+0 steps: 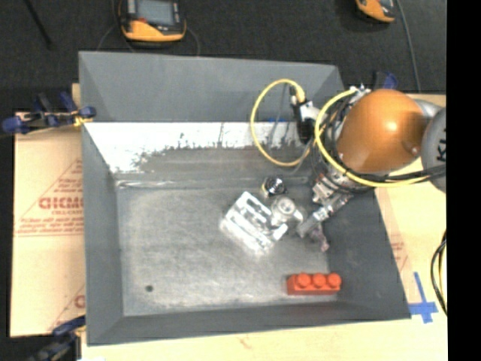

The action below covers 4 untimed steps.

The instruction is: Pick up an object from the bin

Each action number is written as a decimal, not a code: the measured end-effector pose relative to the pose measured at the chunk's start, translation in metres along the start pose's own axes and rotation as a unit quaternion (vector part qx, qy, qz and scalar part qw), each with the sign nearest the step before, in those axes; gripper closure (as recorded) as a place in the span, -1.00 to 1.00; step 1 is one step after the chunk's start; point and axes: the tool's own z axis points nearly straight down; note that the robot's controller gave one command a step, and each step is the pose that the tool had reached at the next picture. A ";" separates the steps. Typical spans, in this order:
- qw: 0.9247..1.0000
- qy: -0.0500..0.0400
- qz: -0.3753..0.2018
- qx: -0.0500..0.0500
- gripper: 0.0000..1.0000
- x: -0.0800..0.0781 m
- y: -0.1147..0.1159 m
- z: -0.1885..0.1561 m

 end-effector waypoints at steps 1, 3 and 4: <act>1.000 0.001 0.000 0.003 1.00 0.000 -0.001 -0.004; 1.000 0.008 0.002 -0.003 1.00 -0.080 0.049 -0.133; 1.000 0.006 0.005 -0.004 1.00 -0.080 0.049 -0.130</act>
Offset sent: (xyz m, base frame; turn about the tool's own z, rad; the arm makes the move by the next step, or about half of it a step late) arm 0.0000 0.0000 0.0000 0.0000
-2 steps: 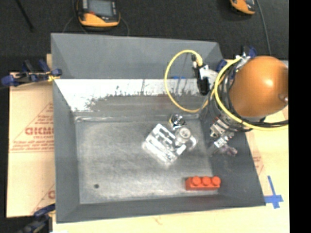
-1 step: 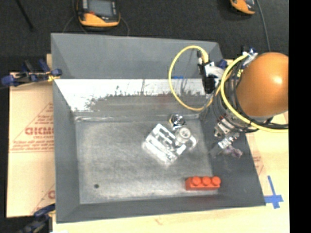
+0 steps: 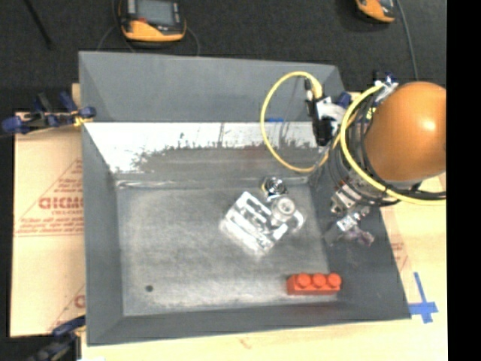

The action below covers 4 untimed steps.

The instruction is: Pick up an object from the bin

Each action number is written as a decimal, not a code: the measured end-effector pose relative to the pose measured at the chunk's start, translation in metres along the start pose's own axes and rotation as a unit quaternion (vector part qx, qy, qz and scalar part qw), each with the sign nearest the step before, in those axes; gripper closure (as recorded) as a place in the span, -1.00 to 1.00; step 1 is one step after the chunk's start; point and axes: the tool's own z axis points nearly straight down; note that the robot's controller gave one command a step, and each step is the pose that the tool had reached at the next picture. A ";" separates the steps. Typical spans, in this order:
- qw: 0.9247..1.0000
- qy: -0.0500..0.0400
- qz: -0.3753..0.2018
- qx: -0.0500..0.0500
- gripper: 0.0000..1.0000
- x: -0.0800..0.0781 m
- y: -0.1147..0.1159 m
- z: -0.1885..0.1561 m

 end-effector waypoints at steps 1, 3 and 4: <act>1.000 0.000 0.001 -0.001 1.00 0.000 0.000 0.000; 1.000 -0.001 0.003 -0.002 1.00 0.000 0.000 0.000; 1.000 -0.001 0.003 -0.002 1.00 0.000 0.000 0.000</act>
Offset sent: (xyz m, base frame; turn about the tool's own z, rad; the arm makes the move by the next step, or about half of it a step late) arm 0.0000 0.0000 0.0000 0.0000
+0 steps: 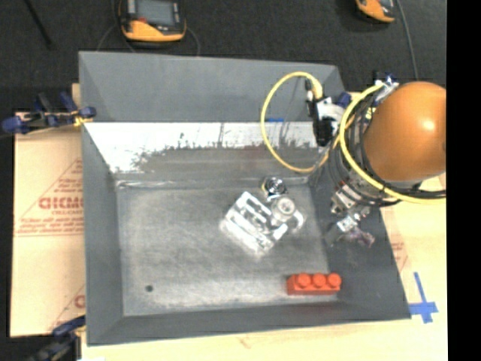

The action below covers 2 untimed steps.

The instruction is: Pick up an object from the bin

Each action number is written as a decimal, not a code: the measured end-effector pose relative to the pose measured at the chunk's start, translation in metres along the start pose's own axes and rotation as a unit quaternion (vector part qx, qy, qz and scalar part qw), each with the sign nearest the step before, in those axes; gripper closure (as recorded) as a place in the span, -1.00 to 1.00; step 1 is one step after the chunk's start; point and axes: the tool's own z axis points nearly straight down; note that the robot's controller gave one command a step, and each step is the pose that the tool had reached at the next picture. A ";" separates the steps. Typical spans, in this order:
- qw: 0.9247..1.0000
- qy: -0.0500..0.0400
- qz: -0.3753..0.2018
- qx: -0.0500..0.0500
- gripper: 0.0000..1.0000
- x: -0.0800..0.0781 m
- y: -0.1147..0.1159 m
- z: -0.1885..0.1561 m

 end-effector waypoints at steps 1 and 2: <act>1.000 0.000 0.000 0.000 1.00 0.000 0.000 0.000; 1.000 0.000 0.001 0.000 1.00 0.000 0.000 0.000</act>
Offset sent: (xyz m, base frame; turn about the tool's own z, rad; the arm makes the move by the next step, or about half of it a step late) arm 0.0000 0.0000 0.0000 0.0000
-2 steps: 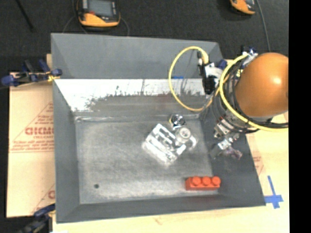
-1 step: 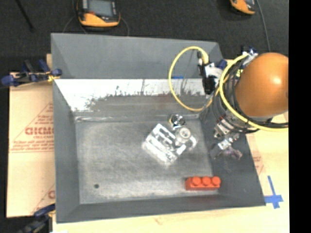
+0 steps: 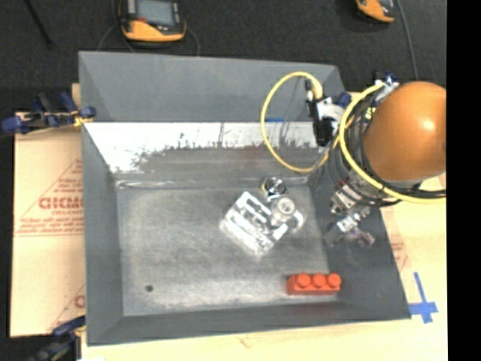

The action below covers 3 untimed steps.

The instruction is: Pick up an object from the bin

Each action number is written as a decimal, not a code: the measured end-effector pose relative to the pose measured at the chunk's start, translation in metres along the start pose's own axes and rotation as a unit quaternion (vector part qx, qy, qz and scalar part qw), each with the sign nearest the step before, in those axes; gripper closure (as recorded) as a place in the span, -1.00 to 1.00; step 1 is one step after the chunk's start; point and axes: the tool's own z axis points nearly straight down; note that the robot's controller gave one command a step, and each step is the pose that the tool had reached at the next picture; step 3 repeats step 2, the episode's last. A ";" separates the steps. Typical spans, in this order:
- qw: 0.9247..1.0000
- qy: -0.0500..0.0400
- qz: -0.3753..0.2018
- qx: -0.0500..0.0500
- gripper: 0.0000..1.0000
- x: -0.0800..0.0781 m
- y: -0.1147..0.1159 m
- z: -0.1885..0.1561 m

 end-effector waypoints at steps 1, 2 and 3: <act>1.000 0.000 0.000 0.000 1.00 0.000 0.000 0.000; 1.000 0.000 0.001 0.000 1.00 0.000 0.000 0.000; 1.000 0.000 0.001 0.000 1.00 0.000 0.000 0.000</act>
Offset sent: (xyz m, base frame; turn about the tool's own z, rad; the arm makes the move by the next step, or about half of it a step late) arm 0.0000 0.0000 0.0000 0.0000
